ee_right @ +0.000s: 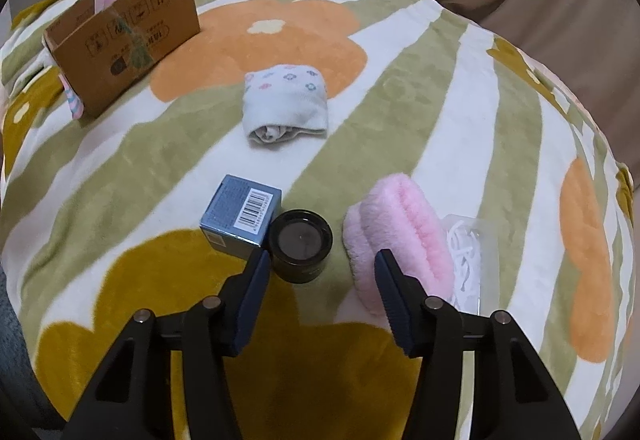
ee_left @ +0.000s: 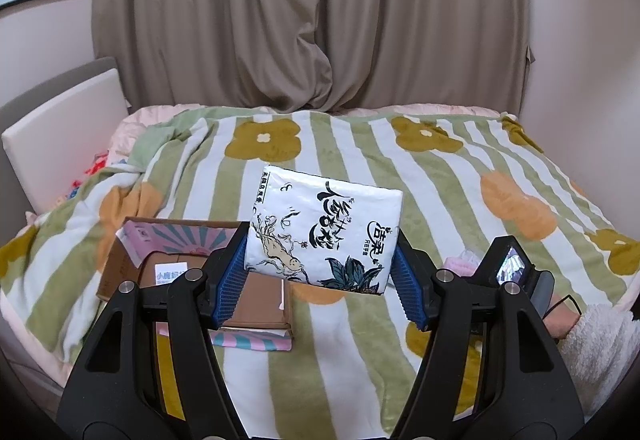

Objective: Organize objects
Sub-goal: 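Lift the snack packet with the left tool while the right tool approaches the black jar, then grasp the black jar with the right tool and lift it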

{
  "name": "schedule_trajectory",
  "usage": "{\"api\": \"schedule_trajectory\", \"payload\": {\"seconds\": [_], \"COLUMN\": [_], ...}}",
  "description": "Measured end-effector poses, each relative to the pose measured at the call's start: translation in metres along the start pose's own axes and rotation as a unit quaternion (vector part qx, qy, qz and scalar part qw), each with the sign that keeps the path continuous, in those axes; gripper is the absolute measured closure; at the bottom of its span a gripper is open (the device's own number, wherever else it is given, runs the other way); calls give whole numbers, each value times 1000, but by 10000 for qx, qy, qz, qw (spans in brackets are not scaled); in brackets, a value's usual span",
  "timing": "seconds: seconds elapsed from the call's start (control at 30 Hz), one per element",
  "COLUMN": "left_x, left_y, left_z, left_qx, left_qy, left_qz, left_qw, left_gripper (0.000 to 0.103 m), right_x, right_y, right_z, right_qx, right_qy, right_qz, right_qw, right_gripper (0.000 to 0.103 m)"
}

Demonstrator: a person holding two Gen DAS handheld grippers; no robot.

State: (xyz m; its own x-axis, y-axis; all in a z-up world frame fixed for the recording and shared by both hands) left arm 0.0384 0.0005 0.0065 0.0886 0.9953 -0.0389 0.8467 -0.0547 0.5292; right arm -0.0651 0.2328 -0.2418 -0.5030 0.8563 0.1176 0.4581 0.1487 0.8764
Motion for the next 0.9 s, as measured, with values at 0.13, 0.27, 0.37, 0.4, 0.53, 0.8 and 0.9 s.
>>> {"api": "schedule_trajectory", "payload": {"seconds": [0.13,0.27,0.37,0.4,0.53,0.8,0.9], "left_x": [1,-2,-4,-5,-8,-9,-10], "left_y": [-2,-4,-6,-6,-7,-7,-7], "left_z": [1,2,3,4,5,6,7], "left_qx": [-14,-26,-34,-40,-64,-93,-97], "left_qy": [-7,12,7,7,13,30,45], "left_qz": [-8,-22,-46,-48,-71,-65,-61], "left_qw": [10000,10000,10000,10000,10000,9999,9999], "left_gripper": [41,41,41,41,41,41,41], "right_x": [-1,-3,-4,-4,-6,-7,-6], "right_y": [-9,-18,-27,-29,-34,-31,-21], "right_z": [-1,-5,-8,-9,-10,-9,-11], "right_qx": [-32,-79,-143,-165,-203,-155,-59], "right_qy": [95,135,129,108,50,-110,-231], "right_qz": [-57,-129,-165,-204,-268,-251,-235], "right_qw": [9999,9998,9997,9996,9994,9995,9994], "right_gripper": [57,57,60,62,70,70,70]}}
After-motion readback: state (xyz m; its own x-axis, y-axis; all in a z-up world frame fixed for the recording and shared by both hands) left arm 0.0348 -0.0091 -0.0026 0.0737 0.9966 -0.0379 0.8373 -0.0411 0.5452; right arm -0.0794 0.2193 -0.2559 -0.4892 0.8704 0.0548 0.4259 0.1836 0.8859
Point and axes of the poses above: each gripper's, at about its wrist camera, not at the fingertips, and y roughly against the way its jaws point, x to its right, z to its underside, the point moved 1 cm from there along -y, roughly the way its jaws point, and after that the axes turned 5 degrees about -z, right-handed, at the moved point
